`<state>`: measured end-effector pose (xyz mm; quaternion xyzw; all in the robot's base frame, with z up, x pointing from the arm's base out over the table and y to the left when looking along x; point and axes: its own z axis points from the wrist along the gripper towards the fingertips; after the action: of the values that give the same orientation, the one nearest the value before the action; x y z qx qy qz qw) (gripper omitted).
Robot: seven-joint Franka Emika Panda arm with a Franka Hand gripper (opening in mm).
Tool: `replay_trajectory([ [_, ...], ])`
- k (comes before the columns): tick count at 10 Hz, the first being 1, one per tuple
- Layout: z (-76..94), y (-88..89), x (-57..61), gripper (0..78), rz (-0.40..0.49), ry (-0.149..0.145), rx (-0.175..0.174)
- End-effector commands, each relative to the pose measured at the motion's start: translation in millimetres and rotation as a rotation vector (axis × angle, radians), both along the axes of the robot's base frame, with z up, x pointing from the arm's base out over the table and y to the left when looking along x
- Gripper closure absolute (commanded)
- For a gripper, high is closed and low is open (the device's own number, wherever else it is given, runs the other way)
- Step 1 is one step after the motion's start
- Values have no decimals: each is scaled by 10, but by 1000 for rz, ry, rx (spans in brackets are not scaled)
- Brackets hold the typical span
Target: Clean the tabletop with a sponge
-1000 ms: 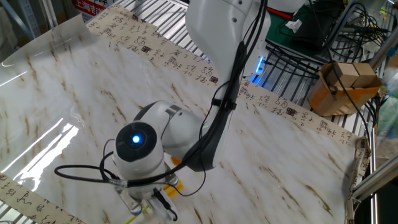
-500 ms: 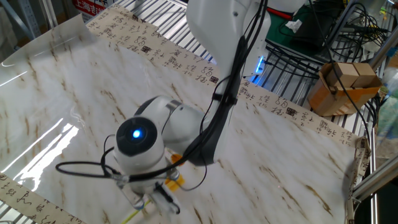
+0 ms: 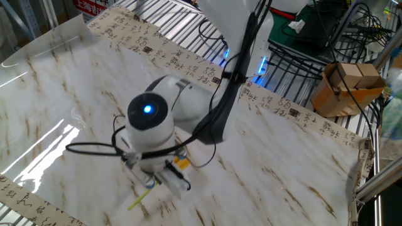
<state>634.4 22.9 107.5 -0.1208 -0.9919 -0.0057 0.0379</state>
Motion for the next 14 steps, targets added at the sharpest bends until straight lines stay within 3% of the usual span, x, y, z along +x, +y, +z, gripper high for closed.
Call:
replay_trajectory([
  [1, 49, -85, -237, 764, 71, -7, -38],
  [5, -64, -100, -337, 764, 111, -32, -60],
  [10, -114, -193, -346, 764, 154, -40, -73],
  [11, -121, -217, -354, 764, 189, -32, -126],
  [14, -166, -281, -393, 764, 196, -32, -115],
])
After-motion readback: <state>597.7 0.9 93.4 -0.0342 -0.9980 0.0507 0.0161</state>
